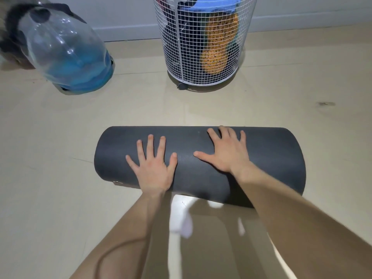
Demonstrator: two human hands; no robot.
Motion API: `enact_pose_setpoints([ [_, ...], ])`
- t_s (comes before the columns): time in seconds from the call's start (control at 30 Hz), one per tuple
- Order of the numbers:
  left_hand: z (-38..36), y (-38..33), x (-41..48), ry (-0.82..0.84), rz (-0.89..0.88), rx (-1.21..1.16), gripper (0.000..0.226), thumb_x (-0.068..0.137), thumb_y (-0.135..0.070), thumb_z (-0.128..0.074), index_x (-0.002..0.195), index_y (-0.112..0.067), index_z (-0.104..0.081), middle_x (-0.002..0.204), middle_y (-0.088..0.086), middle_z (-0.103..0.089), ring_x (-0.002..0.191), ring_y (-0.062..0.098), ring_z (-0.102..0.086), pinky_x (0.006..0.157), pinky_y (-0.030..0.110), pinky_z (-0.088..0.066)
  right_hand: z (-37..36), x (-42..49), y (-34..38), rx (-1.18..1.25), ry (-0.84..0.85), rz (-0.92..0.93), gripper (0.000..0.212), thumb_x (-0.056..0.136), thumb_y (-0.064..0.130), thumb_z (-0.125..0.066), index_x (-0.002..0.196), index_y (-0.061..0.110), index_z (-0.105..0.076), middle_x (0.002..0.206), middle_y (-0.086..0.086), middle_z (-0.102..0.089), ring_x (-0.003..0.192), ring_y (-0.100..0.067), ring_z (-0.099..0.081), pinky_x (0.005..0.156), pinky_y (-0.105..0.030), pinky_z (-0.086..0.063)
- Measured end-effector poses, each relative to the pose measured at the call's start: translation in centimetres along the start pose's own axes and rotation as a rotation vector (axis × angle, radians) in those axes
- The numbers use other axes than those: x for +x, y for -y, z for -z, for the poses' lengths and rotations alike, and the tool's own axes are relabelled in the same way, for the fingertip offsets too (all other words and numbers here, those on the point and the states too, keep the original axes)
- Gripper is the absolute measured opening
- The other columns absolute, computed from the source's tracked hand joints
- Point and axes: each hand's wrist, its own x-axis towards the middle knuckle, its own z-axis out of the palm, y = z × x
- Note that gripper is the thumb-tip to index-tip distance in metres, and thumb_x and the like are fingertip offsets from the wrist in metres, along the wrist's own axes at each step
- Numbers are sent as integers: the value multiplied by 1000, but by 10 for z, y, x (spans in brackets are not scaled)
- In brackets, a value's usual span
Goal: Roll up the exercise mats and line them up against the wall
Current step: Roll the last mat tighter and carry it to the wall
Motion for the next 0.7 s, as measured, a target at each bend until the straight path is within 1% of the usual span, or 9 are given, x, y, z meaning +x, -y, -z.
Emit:
enact_pose_setpoints([
  [0.07, 0, 3, -3, -24, 7, -34, 69, 98, -68, -26, 160, -38, -31, 171, -1, -22, 159, 29, -8, 121, 67, -6, 15, 26, 0, -1, 134, 64, 113, 69, 102, -31, 161, 39, -20, 166, -5, -28, 152, -30, -24, 122, -63, -13],
  [0.13, -2, 3, -13, -99, 109, -159, 78, 94, -70, -37, 158, -26, -34, 169, 7, -24, 158, 30, -13, 122, 64, -11, 22, 49, 2, 16, 255, 64, 121, 59, 107, -36, 161, 44, -18, 163, -4, -35, 148, -34, -33, 119, -61, -21],
  [0.2, -5, -4, -30, -166, 366, -364, 99, 86, -77, -46, 159, -13, -29, 168, 13, -22, 155, 35, -17, 121, 64, -21, 21, 61, 2, 57, 292, 55, 122, 54, 107, -40, 159, 48, -21, 157, -4, -42, 141, -36, -40, 114, -57, -29],
  [0.27, -4, -23, -45, -126, 772, -696, 113, 81, -79, -56, 162, -11, -16, 168, 14, -16, 149, 41, -24, 118, 59, -28, 21, 62, 1, 76, 295, 54, 123, 51, 109, -41, 158, 49, -24, 152, -3, -48, 136, -35, -46, 110, -54, -35],
  [0.33, 1, -51, -55, 12, 1124, -1018, 106, 85, -74, -60, 161, -13, -17, 162, 15, -28, 139, 43, -40, 114, 54, -36, 24, 57, 2, 77, 295, 52, 126, 47, 110, -39, 157, 50, -24, 150, -2, -51, 134, -36, -48, 107, -53, -39],
  [0.4, 3, -75, -59, 94, 1247, -1256, 93, 87, -75, -58, 151, -15, -28, 149, 13, -46, 128, 39, -52, 108, 49, -43, 28, 54, 4, 72, 310, 49, 127, 46, 111, -39, 157, 50, -26, 149, -2, -51, 134, -36, -48, 107, -53, -41],
  [0.5, 1, -84, -59, 92, 1238, -1495, 105, 63, -87, -70, 142, -30, -31, 141, 2, -51, 119, 31, -60, 104, 49, -52, 32, 49, 3, 152, 380, 12, 136, 34, 114, -41, 151, 45, -41, 147, 3, -56, 131, -30, -53, 108, -50, -43],
  [0.6, 8, -68, -51, 95, 1084, -1546, 118, 55, -83, -75, 155, -38, -29, 145, -9, -52, 127, 24, -60, 111, 47, -48, 32, 41, -10, 267, 482, -35, 127, 37, 108, -53, 140, 34, -59, 138, 4, -64, 120, -23, -62, 107, -42, -46],
  [0.7, 9, -41, -46, 187, 832, -1424, 94, 63, -76, -78, 142, -34, -52, 130, -16, -68, 118, 13, -67, 109, 43, -50, 26, 15, -21, 420, 640, -108, 94, 62, 95, -63, 122, 23, -66, 115, 4, -70, 93, -18, -66, 81, -33, -48],
])
